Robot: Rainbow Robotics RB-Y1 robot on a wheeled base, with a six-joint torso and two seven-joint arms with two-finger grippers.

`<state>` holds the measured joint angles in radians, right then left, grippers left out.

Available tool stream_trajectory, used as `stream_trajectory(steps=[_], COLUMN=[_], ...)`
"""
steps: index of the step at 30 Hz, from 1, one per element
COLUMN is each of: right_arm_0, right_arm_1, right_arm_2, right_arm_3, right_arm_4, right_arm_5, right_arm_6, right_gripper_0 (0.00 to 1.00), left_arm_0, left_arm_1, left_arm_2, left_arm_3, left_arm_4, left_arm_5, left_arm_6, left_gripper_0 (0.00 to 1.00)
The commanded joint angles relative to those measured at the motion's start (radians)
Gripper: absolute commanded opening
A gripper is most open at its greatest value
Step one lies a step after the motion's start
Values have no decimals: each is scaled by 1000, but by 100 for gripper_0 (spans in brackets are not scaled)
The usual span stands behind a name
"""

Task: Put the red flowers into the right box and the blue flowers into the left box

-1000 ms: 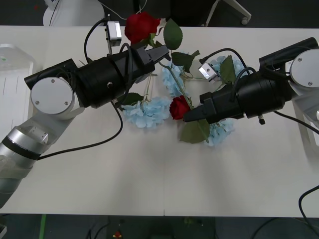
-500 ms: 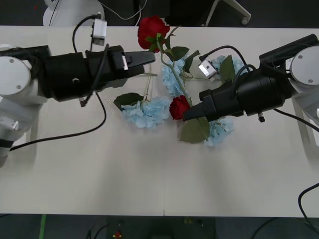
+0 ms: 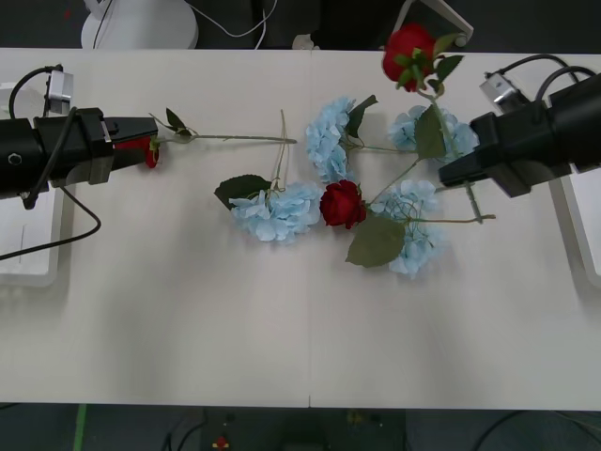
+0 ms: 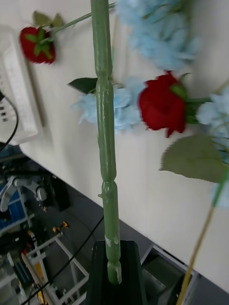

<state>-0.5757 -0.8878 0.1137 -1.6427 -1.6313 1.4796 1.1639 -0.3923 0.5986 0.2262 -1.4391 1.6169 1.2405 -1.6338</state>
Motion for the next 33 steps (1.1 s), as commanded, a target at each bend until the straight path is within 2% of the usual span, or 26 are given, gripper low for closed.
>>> stream_trajectory(steps=[1, 5, 10, 14, 16, 20, 26, 30, 33], right_arm_0=[-39, -39, -39, -39, -41, -39, -39, -39, -36], right_arm_1=[-143, -206, -267, -278, -280, -278, -257, -237, -210], right_arm_2=[-118, -195, -233, -233, -236, -235, -235, -236, -235], right_arm_3=[27, 129, 221, 304, 365, 491, 594, 624, 636], right_arm_4=[44, 97, 251, 392, 478, 599, 711, 778, 798], right_arm_5=[99, 189, 280, 277, 232, 146, 77, 47, 5], right_arm_6=[-119, -108, -75, 17, 76, 191, 321, 330, 332], right_gripper_0=[0, 0, 0, 0, 0, 0, 0, 0, 0], left_arm_0=[3, -62, -177, -243, -281, -362, -473, -497, -497], left_arm_1=[33, 6, -25, -82, -122, -184, -240, -252, -247], left_arm_2=[21, -24, -168, -263, -304, -346, -392, -404, -393], left_arm_3=[26, 26, 26, 37, 74, 195, 413, 503, 514], left_arm_4=[-72, -193, -446, -678, -799, -917, -1034, -1077, -1083], left_arm_5=[2, -30, -158, -217, -256, -312, -446, -558, -575], left_arm_6=[26, 315, 762, 1036, 1200, 1333, 1460, 1517, 1516], left_gripper_0=[89, 88, 89, 89, 88, 89, 89, 88, 89])
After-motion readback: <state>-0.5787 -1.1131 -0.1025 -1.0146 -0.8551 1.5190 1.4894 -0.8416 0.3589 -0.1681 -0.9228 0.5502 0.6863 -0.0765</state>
